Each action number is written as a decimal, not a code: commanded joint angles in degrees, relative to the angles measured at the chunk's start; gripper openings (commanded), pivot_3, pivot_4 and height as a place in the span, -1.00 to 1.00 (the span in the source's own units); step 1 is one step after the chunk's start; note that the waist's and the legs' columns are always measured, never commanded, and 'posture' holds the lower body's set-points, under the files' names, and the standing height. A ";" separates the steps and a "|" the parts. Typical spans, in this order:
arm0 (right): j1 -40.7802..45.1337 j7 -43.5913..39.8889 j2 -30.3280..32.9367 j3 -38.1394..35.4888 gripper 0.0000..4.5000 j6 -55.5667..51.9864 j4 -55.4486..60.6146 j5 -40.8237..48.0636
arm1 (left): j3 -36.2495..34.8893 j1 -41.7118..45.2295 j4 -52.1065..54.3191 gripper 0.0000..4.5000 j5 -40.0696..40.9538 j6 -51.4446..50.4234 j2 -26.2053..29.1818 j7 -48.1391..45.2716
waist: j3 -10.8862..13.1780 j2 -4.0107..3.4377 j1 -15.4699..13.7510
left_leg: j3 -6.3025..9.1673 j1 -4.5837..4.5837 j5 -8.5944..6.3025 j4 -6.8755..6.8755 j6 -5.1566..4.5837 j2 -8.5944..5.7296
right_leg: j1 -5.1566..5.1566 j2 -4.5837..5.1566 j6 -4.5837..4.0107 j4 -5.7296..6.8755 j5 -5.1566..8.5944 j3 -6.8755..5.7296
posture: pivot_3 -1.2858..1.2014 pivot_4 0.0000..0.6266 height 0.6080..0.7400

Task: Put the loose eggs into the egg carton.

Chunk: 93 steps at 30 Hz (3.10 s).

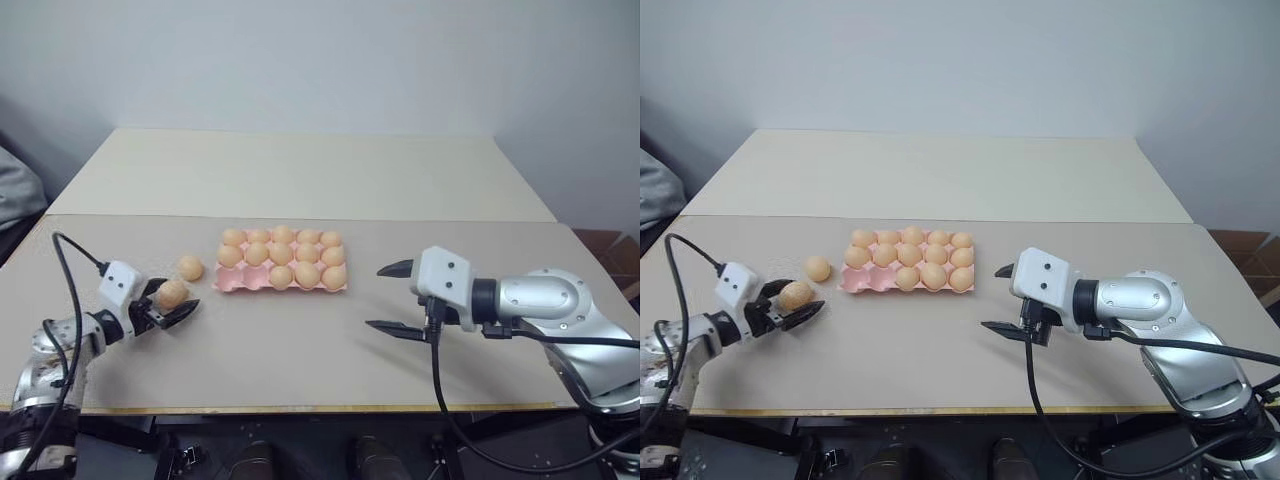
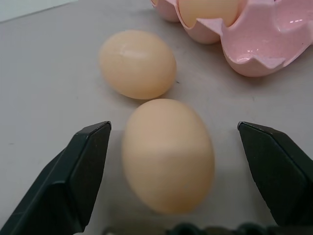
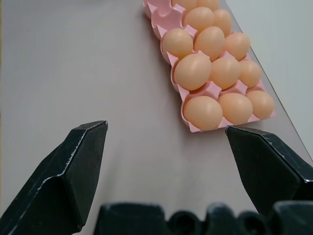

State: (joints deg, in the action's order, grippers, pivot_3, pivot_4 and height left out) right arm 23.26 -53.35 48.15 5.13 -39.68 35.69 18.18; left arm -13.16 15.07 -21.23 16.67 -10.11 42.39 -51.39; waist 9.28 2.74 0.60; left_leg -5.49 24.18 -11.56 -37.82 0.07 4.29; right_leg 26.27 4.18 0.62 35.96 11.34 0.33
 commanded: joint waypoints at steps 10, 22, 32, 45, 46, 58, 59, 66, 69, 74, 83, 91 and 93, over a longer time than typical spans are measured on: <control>-0.10 2.25 1.12 -1.37 1.00 0.28 1.10 0.12 | 0.19 0.45 0.83 -0.22 -1.27 0.14 1.00 0.93 | -0.01 0.01 0.05 | 0.01 -0.01 0.00 -0.01 -0.01 0.00 | -0.01 0.00 0.01 0.02 -0.01 0.01 | 0.03 -0.52 1.00; -0.03 2.73 1.11 -0.68 1.00 0.87 0.76 -0.34 | -4.63 -7.87 16.39 -0.22 8.91 -0.05 5.51 -11.74 | -0.01 0.01 -0.26 | 0.01 0.00 -0.01 -0.01 0.01 0.01 | 0.01 0.06 0.00 0.02 0.01 -0.01 | 0.03 -0.52 1.00; 0.10 6.13 -0.26 0.17 1.00 -0.57 2.45 -1.04 | 4.53 6.96 11.38 -0.22 8.80 4.39 -2.70 -17.33 | -0.02 0.02 -1.16 | 0.04 0.00 0.02 -0.03 -0.04 -0.15 | -0.08 0.06 0.10 0.01 -0.04 0.03 | 0.03 -0.52 1.00; -3.53 10.97 -0.53 -0.35 1.00 -3.02 6.73 -2.20 | 9.91 23.27 -12.95 -0.22 1.78 16.18 -9.55 -21.92 | -0.04 0.06 -0.91 | 0.18 0.07 0.05 -0.09 -0.09 -0.27 | -0.11 0.01 0.45 0.00 -0.27 0.13 | 0.03 -0.52 1.00; -3.56 11.12 -0.42 -0.63 1.00 -2.99 6.56 -2.29 | 9.72 23.56 -13.92 -0.06 2.07 16.73 -9.84 -22.92 | -0.04 0.06 -0.86 | 0.19 0.08 0.05 -0.09 -0.09 -0.27 | -0.10 0.01 0.45 0.00 -0.27 0.13 | 0.03 -0.52 1.00; -2.34 10.61 0.54 -1.23 1.00 -2.13 4.86 -2.21 | 7.32 23.40 -12.65 0.99 3.52 20.70 -10.18 -22.46 | -0.04 0.06 -0.92 | 0.25 0.10 0.06 -0.12 -0.11 -0.28 | -0.11 0.01 0.48 0.02 -0.28 0.12 | 0.03 -0.52 1.00; -2.33 10.57 0.53 -1.19 1.00 -2.06 4.94 -2.19 | 6.77 22.20 -10.14 0.99 4.10 19.94 -9.20 -22.45 | -0.04 0.06 -0.74 | 0.25 0.11 0.06 -0.12 -0.11 -0.28 | -0.11 0.01 0.47 0.02 -0.29 0.11 | 0.03 -0.52 1.00; -2.94 9.93 0.85 -1.37 1.00 -1.63 5.07 -2.02 | -0.24 7.69 10.40 0.99 6.76 9.73 0.53 -17.07 | -0.04 0.06 0.52 | 0.26 0.05 0.06 -0.11 -0.11 -0.24 | -0.10 0.02 0.52 0.06 -0.25 0.14 | 0.03 -0.52 1.00; -3.22 9.21 1.10 -1.38 1.00 -1.11 4.76 -1.82 | -7.97 -4.36 19.81 0.99 8.45 4.36 5.78 -15.24 | -0.04 0.06 0.87 | 0.23 0.02 0.06 -0.11 -0.11 -0.19 | -0.07 0.02 0.46 0.08 -0.18 0.12 | 0.03 -0.52 1.00; -1.98 7.36 1.09 -0.23 1.00 0.53 2.67 -1.81 | -20.45 -20.17 29.02 0.99 10.51 -2.36 8.15 -11.83 | -0.04 0.06 0.35 | 0.19 -0.05 0.05 -0.08 -0.09 -0.18 | -0.07 0.13 0.18 0.08 -0.01 0.06 | 0.03 -0.52 1.00; 1.39 4.07 0.30 2.14 1.00 3.77 -1.80 -2.35 | -28.67 -29.46 35.15 0.99 11.85 -6.20 6.45 -7.06 | -0.04 0.06 -0.41 | 0.20 -0.01 -0.21 -0.08 0.34 -0.21 | -0.07 0.22 0.15 -0.01 0.02 -0.08 | 0.03 -0.52 1.00; 1.47 4.43 0.04 2.07 1.00 2.78 -0.93 -2.28 | -19.59 -18.57 24.64 0.99 6.15 -4.60 4.98 1.48 | -0.05 0.06 -0.66 | 0.20 -0.06 -0.19 -0.06 0.32 -0.21 | -0.13 0.19 0.13 0.04 0.01 -0.09 | 0.03 -0.52 1.00; 1.18 4.80 -0.06 1.92 1.00 2.23 -0.45 -2.23 | -16.46 -12.91 19.45 0.99 4.86 -3.69 4.14 3.24 | -0.06 0.08 -0.87 | 0.20 -0.04 -0.19 -0.07 0.32 -0.21 | -0.10 0.17 0.14 0.05 0.01 -0.09 | 0.03 -0.52 1.00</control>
State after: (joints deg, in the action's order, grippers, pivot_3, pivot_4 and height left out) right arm 23.90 -49.29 47.96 8.35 -37.30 33.35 15.89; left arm -30.77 0.66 -0.16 22.45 -15.16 46.50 -49.74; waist 9.22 2.82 -0.27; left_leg -5.29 24.12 -11.73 -37.88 0.35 4.06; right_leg 26.14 4.35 0.75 36.01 11.34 0.23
